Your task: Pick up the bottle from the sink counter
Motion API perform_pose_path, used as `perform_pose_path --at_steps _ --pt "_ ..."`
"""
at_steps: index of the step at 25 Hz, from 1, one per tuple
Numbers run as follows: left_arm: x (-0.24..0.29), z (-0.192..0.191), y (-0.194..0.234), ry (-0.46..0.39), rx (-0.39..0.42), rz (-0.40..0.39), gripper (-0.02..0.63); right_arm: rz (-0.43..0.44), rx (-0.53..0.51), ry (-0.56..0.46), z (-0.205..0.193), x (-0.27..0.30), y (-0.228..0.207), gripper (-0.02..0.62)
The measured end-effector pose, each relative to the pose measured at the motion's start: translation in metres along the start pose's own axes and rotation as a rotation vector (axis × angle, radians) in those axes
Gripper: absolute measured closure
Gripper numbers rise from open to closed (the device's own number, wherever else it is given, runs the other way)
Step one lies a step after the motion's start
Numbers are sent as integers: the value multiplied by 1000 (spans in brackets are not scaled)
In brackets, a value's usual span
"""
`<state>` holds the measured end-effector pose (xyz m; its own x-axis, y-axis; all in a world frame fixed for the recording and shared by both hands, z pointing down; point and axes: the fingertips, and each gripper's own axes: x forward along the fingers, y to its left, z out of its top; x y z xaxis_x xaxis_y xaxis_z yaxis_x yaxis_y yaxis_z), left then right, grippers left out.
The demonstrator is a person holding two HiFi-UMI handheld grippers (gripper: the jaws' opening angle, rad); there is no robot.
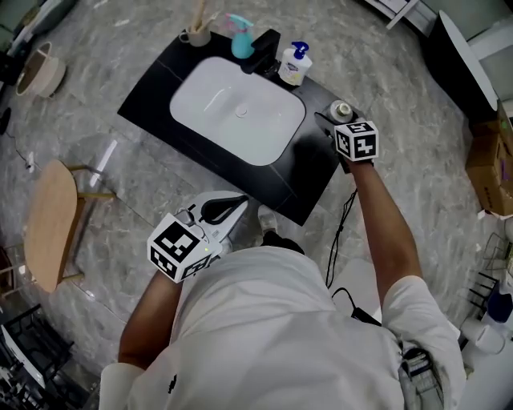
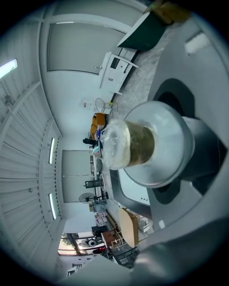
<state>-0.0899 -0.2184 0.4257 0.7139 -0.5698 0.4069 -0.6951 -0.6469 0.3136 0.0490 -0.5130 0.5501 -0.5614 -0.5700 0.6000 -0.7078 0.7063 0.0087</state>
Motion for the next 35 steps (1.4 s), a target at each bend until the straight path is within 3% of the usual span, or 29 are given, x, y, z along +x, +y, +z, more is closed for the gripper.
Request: perform_pose_path --at_steps 23,35 --pt "-100 -55 -38 -28 47 -107 600 33 -13 -39 29 -125 139 244" --pt "-125 -79 -61 -38 47 -147 600 70 -33 -47 29 -176 198 244"
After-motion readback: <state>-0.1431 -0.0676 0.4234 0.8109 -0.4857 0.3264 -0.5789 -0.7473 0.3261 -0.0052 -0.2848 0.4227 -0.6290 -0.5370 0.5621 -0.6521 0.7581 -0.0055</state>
